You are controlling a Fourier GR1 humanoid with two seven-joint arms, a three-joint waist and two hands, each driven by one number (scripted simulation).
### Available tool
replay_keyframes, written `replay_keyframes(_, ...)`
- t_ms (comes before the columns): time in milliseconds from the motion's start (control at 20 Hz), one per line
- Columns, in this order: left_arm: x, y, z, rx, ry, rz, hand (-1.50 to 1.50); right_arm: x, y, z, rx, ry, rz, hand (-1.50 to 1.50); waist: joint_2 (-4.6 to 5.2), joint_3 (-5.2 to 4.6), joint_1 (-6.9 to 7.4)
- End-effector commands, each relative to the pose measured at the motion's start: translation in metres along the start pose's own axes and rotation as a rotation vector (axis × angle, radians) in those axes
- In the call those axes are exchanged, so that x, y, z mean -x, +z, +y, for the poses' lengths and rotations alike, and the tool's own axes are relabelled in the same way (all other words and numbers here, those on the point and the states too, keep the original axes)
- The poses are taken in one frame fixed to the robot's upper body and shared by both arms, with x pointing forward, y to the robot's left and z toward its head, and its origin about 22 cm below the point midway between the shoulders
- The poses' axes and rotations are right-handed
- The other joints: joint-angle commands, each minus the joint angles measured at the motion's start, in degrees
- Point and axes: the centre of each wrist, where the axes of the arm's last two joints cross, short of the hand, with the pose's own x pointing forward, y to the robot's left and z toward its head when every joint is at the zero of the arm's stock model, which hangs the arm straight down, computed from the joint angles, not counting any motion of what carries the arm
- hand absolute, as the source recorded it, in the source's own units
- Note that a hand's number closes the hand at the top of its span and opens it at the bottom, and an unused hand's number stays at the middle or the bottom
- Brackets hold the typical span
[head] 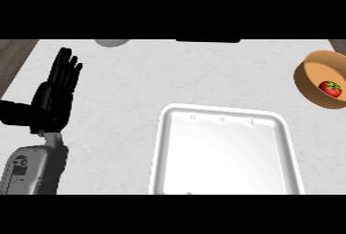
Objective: Pick the tomato from the tray and place it in the pot
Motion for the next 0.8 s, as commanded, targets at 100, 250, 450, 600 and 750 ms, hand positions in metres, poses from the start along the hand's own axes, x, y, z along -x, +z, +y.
replay_keyframes(100, 0.001, 0.006, 0.008, -0.013, 0.002, -0.001, 0.0, 0.017, 0.013, -0.023, 0.111, -0.232, 0.041, -1.5, 0.08, 0.06, 0.07)
replay_keyframes(250, 0.005, 0.004, -0.005, -0.001, 0.002, 0.014, 0.0, 0.017, 0.021, -0.065, 0.163, -0.259, 0.004, -1.5, 0.16, 0.09, -0.24)
replay_keyframes(450, 0.006, 0.002, -0.003, -0.003, -0.02, -0.007, 0.0, 0.021, 0.028, -0.082, 0.223, -0.321, 0.014, -1.5, 0.29, 0.1, -0.07)
replay_keyframes(600, -0.008, -0.005, -0.008, -0.01, 0.018, 0.0, 0.0, 0.035, 0.047, -0.109, 0.233, -0.343, -0.011, -1.5, 0.33, 0.22, -0.21)
replay_keyframes(750, -0.009, -0.006, 0.011, -0.009, -0.004, -0.006, 0.0, 0.047, 0.061, -0.115, 0.261, -0.326, 0.011, -1.5, 0.45, 0.25, 0.21)
